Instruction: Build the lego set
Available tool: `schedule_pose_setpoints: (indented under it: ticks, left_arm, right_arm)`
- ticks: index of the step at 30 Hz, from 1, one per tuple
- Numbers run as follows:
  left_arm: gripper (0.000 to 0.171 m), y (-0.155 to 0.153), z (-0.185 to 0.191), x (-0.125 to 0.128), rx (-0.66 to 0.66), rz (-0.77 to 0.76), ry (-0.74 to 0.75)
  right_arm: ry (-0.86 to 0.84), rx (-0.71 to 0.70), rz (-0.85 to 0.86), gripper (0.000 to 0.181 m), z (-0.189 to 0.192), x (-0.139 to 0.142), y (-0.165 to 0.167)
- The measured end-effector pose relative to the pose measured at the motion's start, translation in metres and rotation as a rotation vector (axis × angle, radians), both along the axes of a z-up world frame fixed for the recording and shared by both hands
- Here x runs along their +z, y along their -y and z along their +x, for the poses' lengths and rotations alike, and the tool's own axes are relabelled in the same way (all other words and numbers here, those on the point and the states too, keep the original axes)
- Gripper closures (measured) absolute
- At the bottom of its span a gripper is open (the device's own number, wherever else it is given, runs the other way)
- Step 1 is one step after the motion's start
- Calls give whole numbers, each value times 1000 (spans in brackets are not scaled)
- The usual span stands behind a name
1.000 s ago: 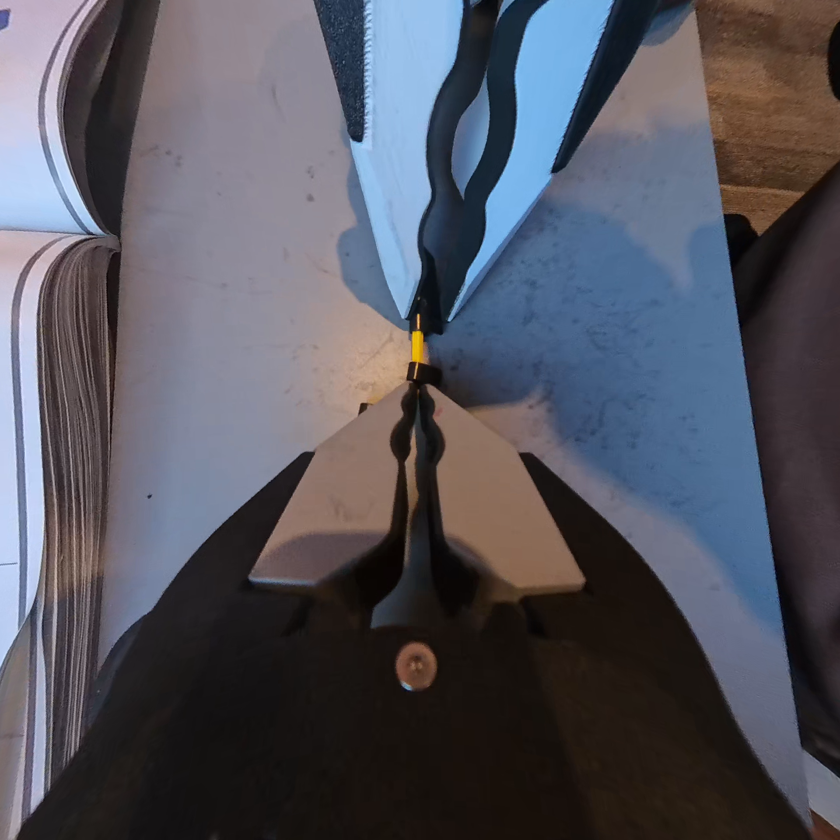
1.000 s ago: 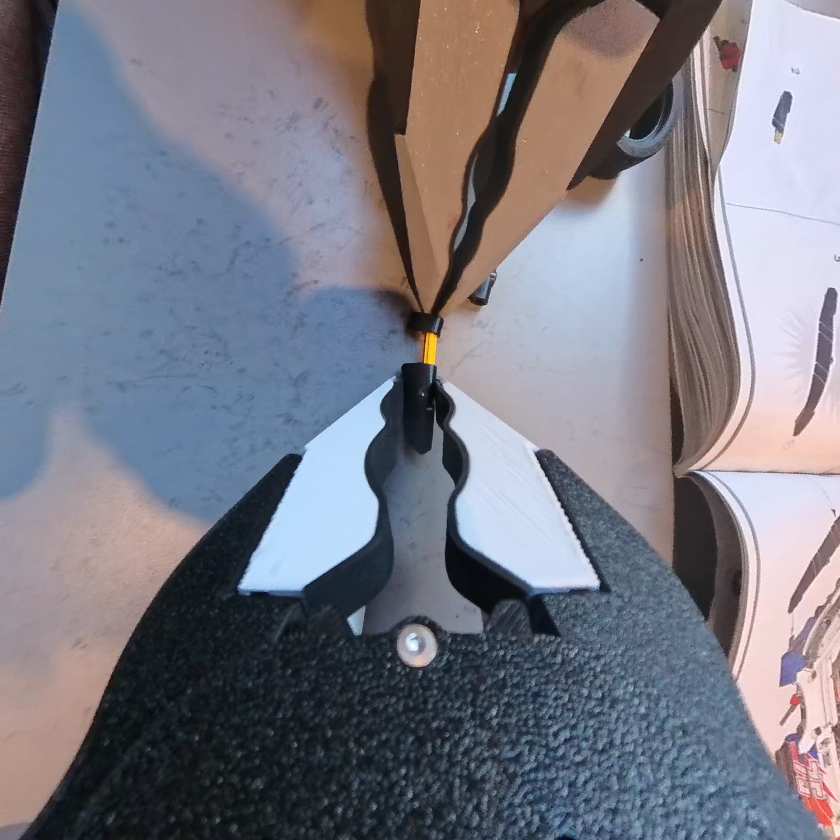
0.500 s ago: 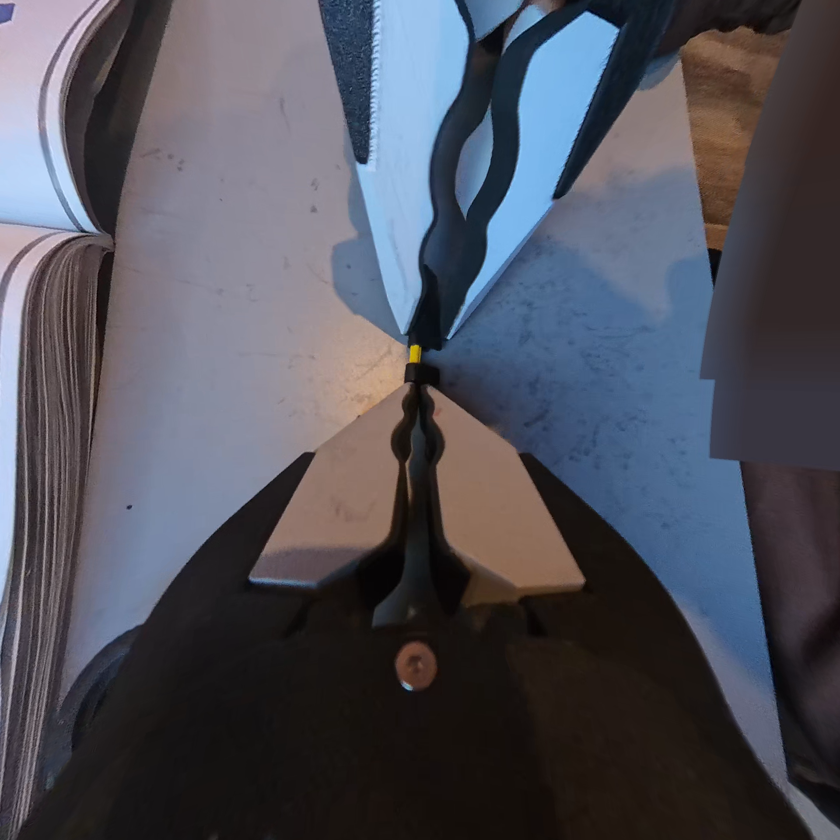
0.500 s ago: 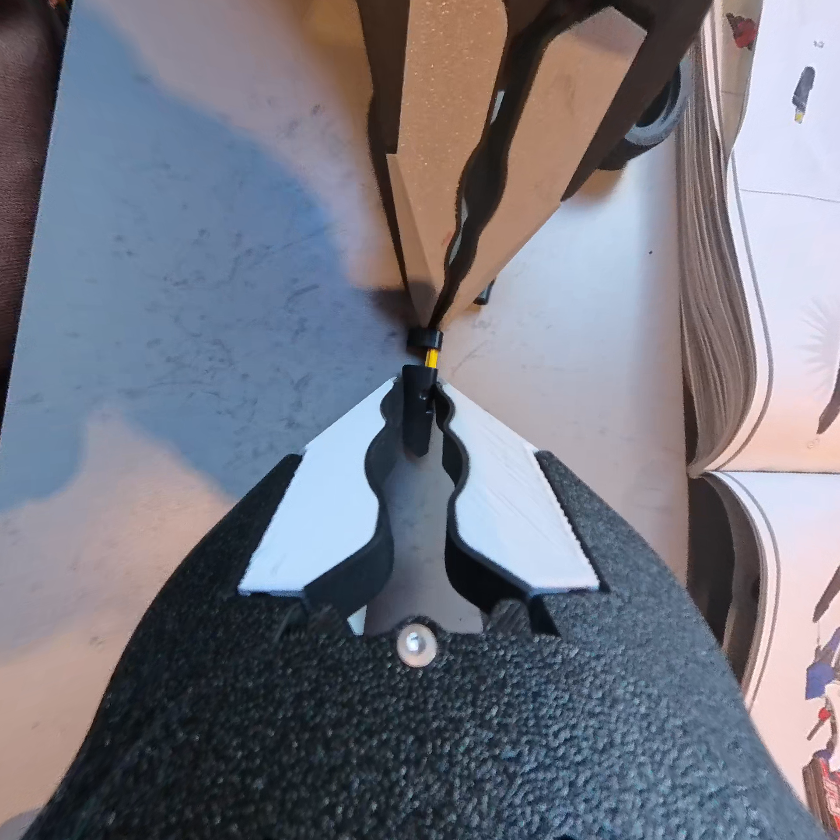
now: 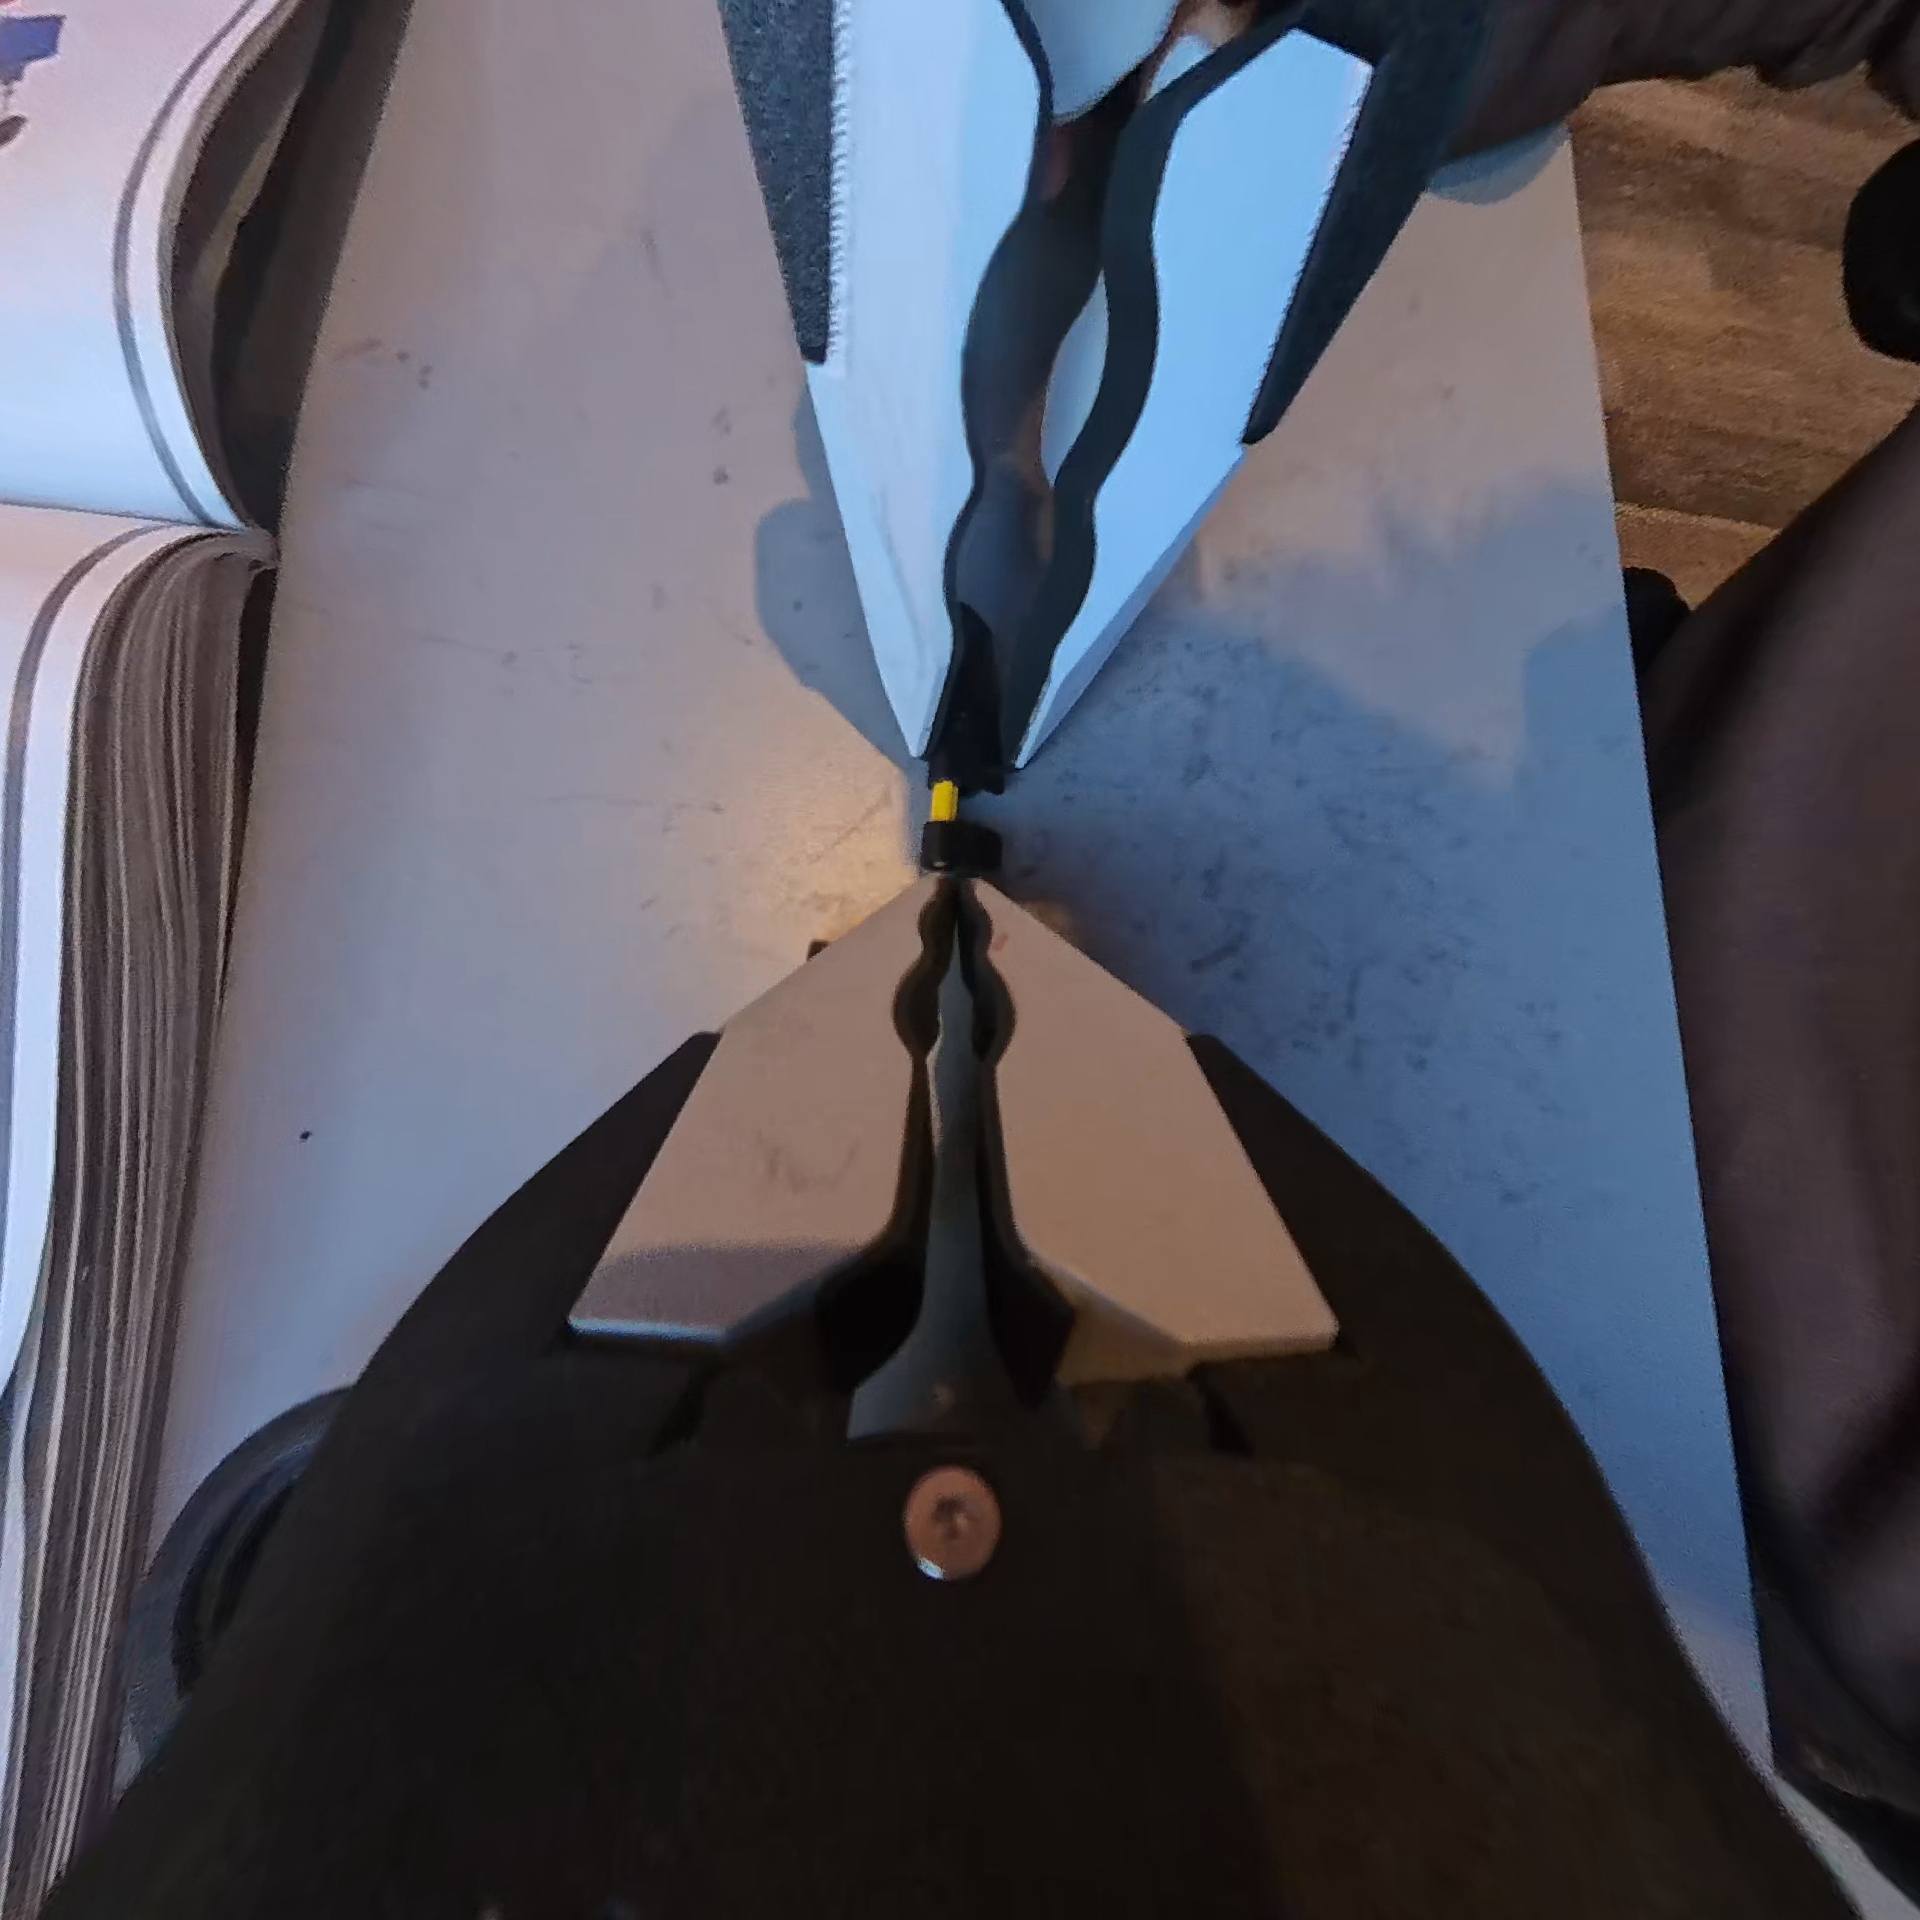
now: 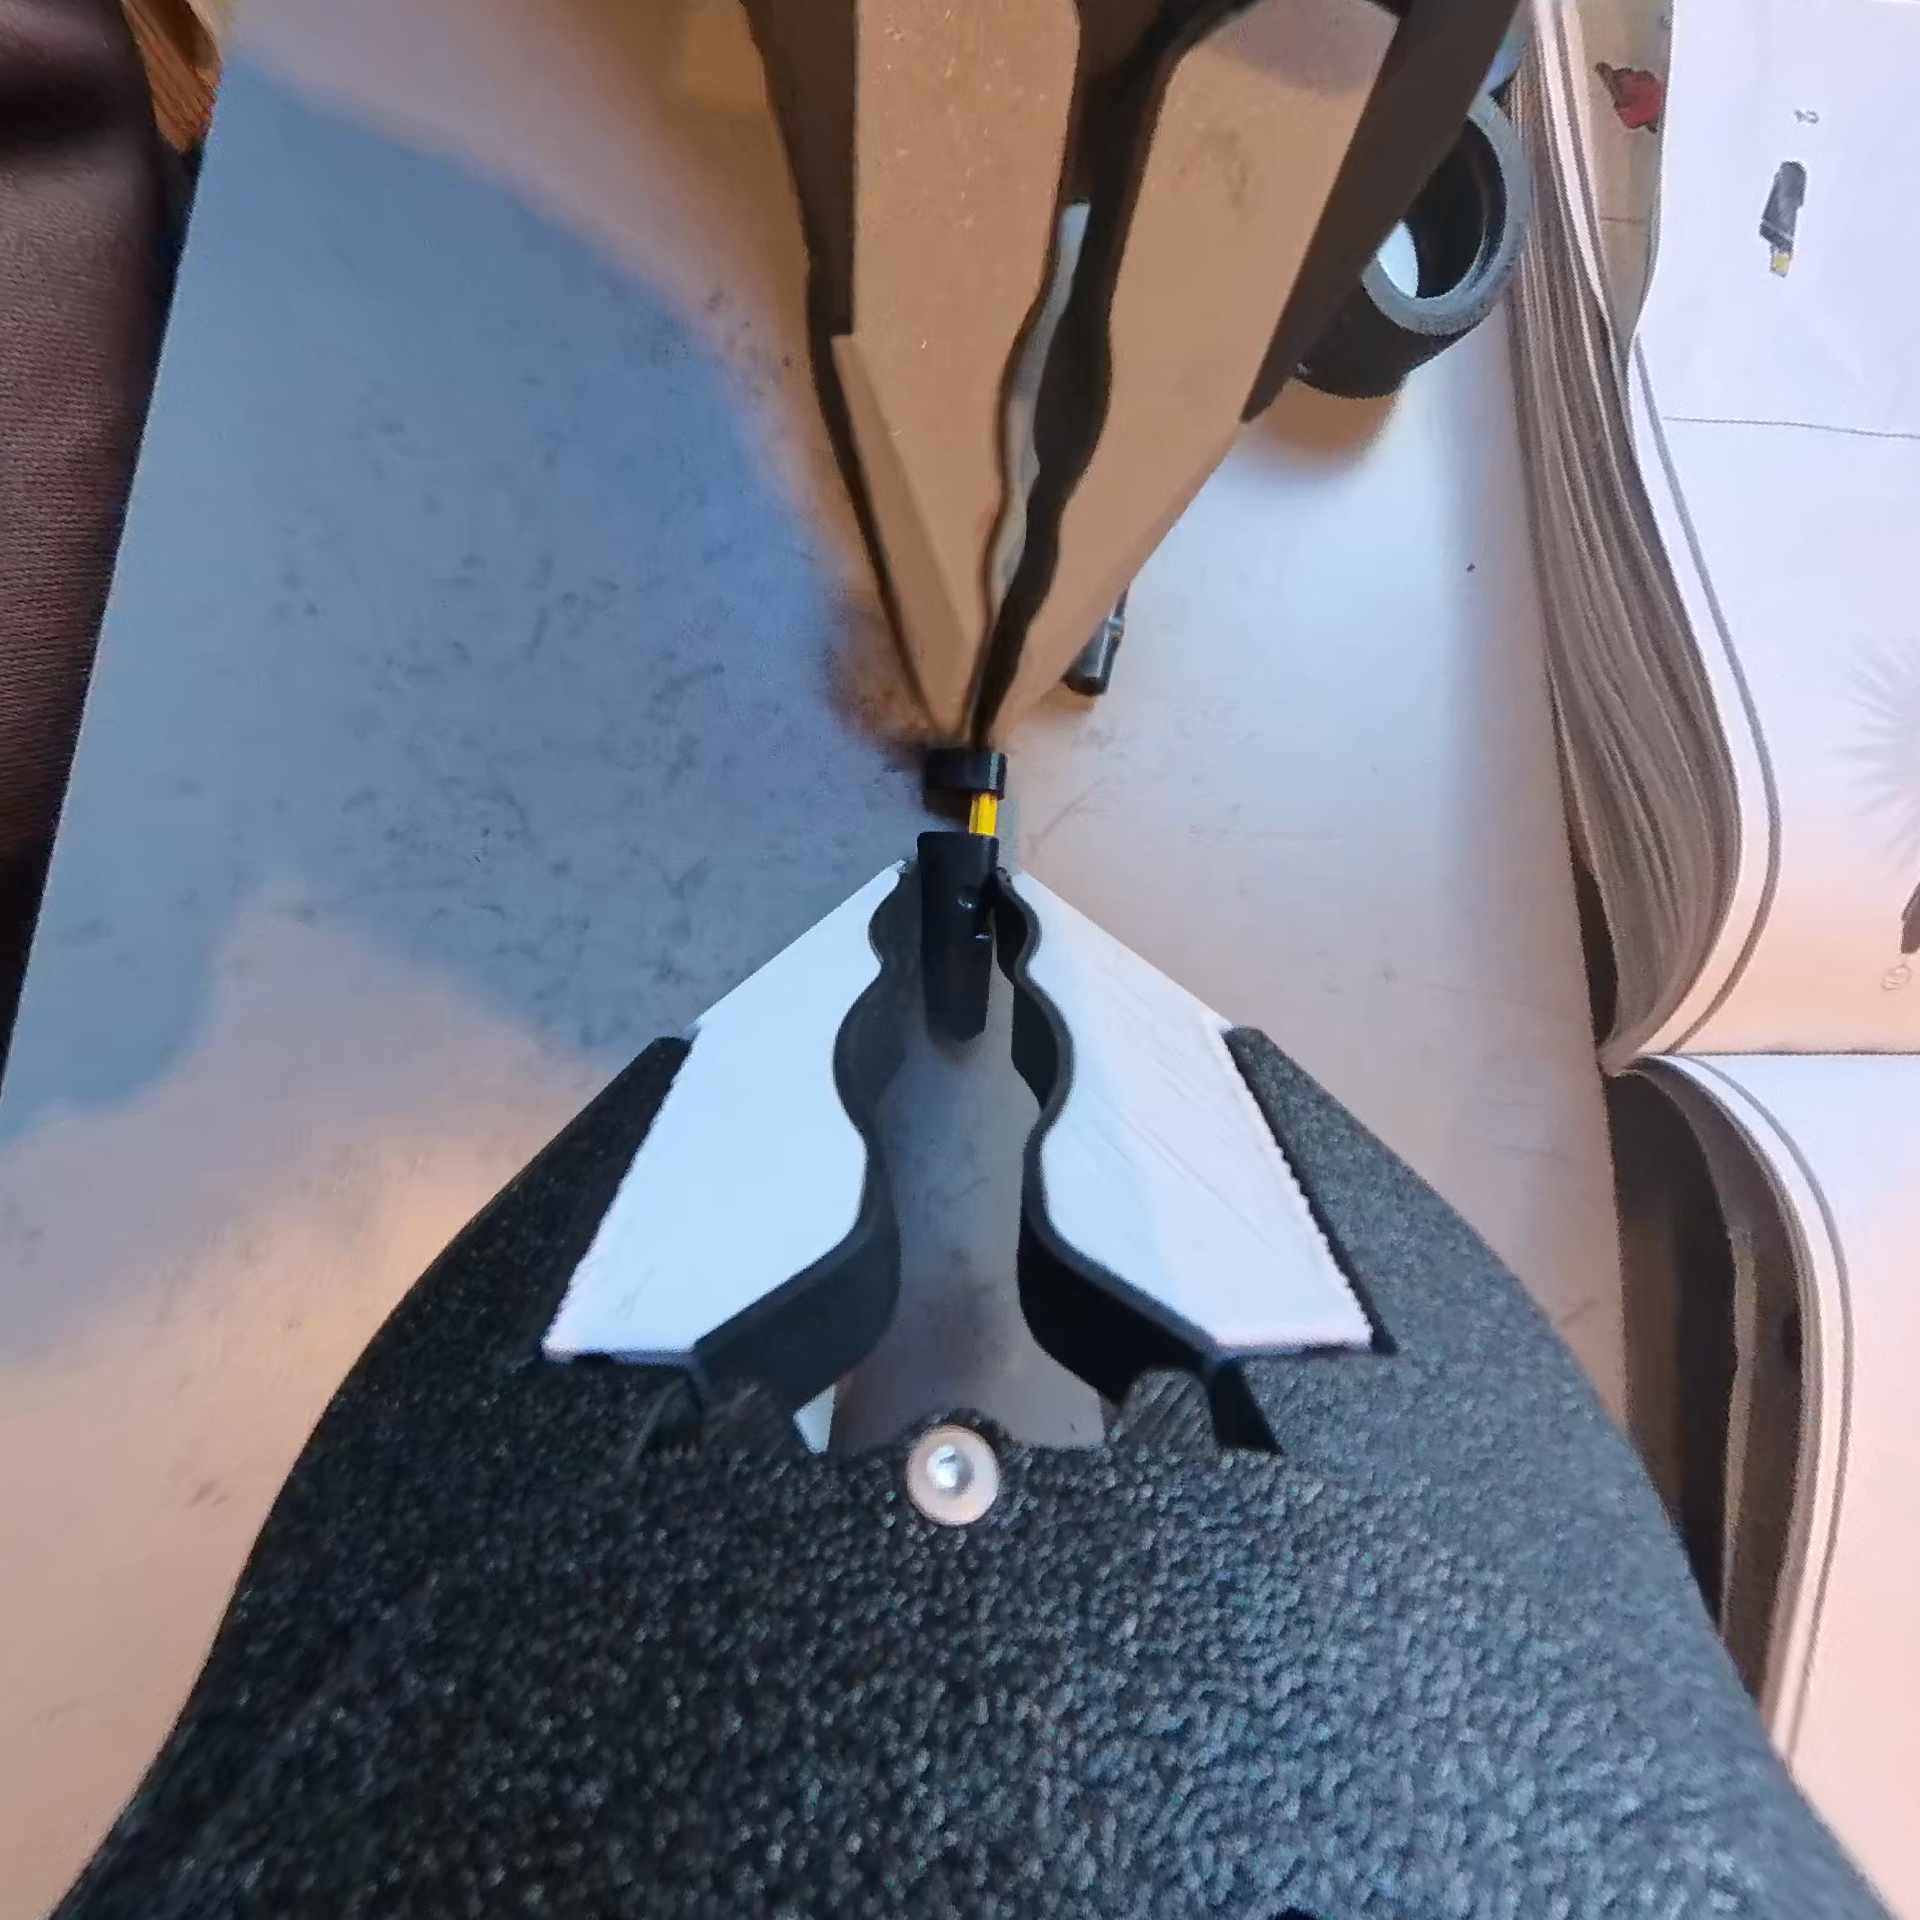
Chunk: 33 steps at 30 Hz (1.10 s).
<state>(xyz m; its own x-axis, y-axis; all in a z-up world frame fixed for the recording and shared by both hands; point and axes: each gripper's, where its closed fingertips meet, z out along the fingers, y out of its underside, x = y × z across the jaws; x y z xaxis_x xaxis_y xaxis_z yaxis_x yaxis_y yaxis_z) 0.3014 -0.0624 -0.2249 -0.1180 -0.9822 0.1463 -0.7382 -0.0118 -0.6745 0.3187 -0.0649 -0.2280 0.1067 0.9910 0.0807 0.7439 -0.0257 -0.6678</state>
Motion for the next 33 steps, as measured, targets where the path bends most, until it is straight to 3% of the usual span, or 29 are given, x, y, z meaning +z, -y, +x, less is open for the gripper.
schedule_pose_setpoints:
  ticks: [15,26,28,31,33]
  left_arm:
    - [162,1,3,-1,-28,-6,2]
    - [165,0,18,2,-32,-28,19]
    - [171,10,28,7,-34,-70,80]
    - [171,4,22,6,-33,-14,43]
    - [154,-12,11,10,15,42,20]
  right_arm:
    - [-12,6,-9,169,0,0,0]
    - [-29,20,-11,170,-2,1,1]
    - [-36,19,-20,169,-4,1,1]
    - [-40,3,-13,168,-4,1,0]
    - [-39,1,20,169,-3,2,0]
